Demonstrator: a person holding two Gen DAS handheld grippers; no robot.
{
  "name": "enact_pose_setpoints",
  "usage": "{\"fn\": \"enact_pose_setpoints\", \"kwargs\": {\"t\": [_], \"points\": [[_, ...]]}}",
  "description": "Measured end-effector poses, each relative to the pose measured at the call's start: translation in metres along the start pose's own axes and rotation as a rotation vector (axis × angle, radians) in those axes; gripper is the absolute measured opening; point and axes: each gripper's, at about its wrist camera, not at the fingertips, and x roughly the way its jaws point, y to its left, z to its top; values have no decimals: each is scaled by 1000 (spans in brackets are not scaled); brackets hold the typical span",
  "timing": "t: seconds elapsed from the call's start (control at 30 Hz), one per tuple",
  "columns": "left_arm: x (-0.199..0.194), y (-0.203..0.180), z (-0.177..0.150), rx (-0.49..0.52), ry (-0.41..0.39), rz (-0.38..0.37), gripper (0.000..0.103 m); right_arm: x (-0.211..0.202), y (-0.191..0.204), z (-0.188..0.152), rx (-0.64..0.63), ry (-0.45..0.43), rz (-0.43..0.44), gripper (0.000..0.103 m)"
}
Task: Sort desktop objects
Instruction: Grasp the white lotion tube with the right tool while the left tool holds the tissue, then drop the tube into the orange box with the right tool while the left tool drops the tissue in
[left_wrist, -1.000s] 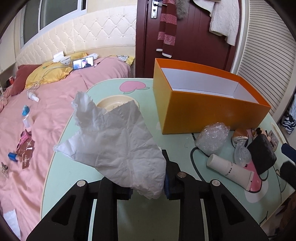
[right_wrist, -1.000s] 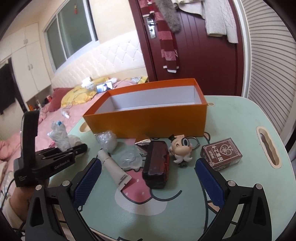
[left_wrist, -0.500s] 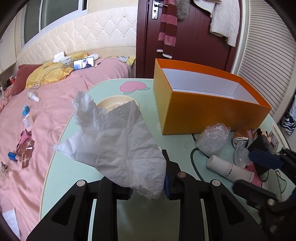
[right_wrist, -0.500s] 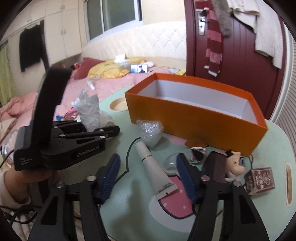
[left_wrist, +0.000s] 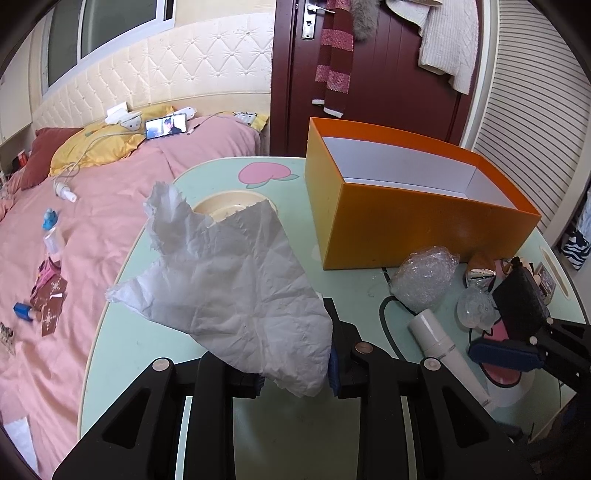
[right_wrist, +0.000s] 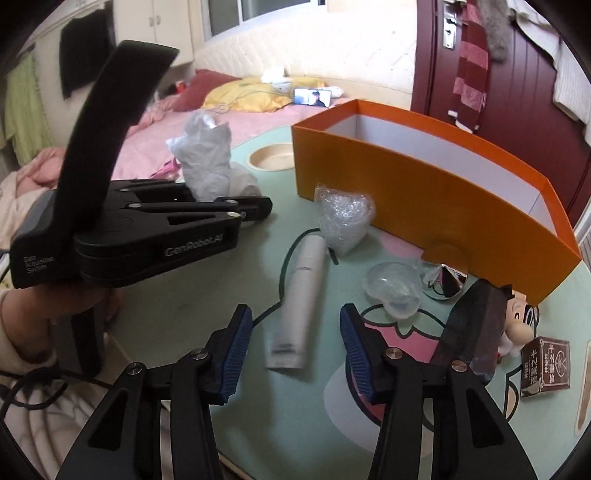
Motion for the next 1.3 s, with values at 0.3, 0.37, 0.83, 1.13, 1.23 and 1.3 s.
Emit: {"fn": "enact_pose_setpoints", "kwargs": {"t": [0.3, 0.37, 0.83, 1.13, 1.23, 1.3], "points": [[0, 0, 0, 0, -1, 3, 27, 10, 2, 3, 23, -45, -72, 20], [0, -2, 0, 3, -1, 7, 27, 12, 5, 3, 19, -52, -91, 20], [-23, 3, 17, -36, -47, -13, 27, -15, -13, 10, 144, -168, -37, 20], [-48, -14, 60, 6, -158, -76, 27, -38, -37, 37, 196, -261, -86, 20], [-45, -25, 76, 19, -175, -116, 27, -44, -51, 48, 219, -295, -119, 20], [-37, -33, 86, 34, -166, -134, 27, -45, -60, 53, 239, -306, -143, 20]]}}
